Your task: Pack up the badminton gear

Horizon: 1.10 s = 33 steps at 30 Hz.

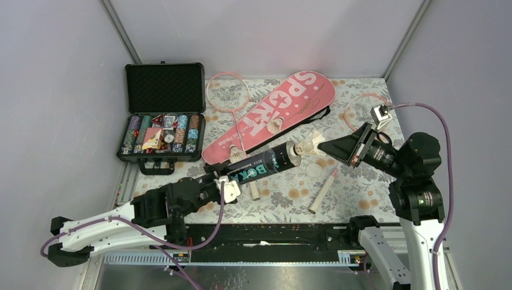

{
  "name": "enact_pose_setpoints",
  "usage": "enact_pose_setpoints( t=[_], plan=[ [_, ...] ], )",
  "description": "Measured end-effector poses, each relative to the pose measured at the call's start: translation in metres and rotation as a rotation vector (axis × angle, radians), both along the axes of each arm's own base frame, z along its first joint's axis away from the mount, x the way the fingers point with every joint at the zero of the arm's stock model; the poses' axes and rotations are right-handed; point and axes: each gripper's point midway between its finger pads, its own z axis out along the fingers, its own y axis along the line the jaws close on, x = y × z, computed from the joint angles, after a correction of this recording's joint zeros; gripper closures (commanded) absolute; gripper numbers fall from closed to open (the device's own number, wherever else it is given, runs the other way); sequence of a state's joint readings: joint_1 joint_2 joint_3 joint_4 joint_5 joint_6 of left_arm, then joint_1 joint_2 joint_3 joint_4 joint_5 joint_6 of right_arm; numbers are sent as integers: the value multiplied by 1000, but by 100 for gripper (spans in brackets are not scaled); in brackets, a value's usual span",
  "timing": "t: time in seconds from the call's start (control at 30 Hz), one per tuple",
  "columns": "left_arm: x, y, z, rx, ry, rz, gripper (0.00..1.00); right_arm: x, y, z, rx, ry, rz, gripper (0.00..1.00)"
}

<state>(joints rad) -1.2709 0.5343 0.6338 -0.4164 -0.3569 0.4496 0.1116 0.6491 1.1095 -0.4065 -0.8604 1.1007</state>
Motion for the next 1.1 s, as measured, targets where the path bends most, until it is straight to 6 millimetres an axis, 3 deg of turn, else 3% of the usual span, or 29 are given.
enact_pose_setpoints(
  t=[0.17,0.4,0.53,0.77,1.0,1.1],
  plan=[
    [2,-1,3,12,-20,-1,61,5,5,0,10,11,44,100],
    [3,-2,13,6,-37,-6,61,19,12,-17,-80,71,99,100],
    [3,-3,25,-10,-50,-9,61,18,16,-25,-133,78,140,100],
    [3,-7,28,5,-43,-20,61,7,26,-28,-152,69,195,100],
    [2,-5,35,11,-20,-13,61,13,30,-24,-179,42,192,100],
    [3,-3,33,15,-17,-1,61,16,34,-25,-194,32,202,78]
  ],
)
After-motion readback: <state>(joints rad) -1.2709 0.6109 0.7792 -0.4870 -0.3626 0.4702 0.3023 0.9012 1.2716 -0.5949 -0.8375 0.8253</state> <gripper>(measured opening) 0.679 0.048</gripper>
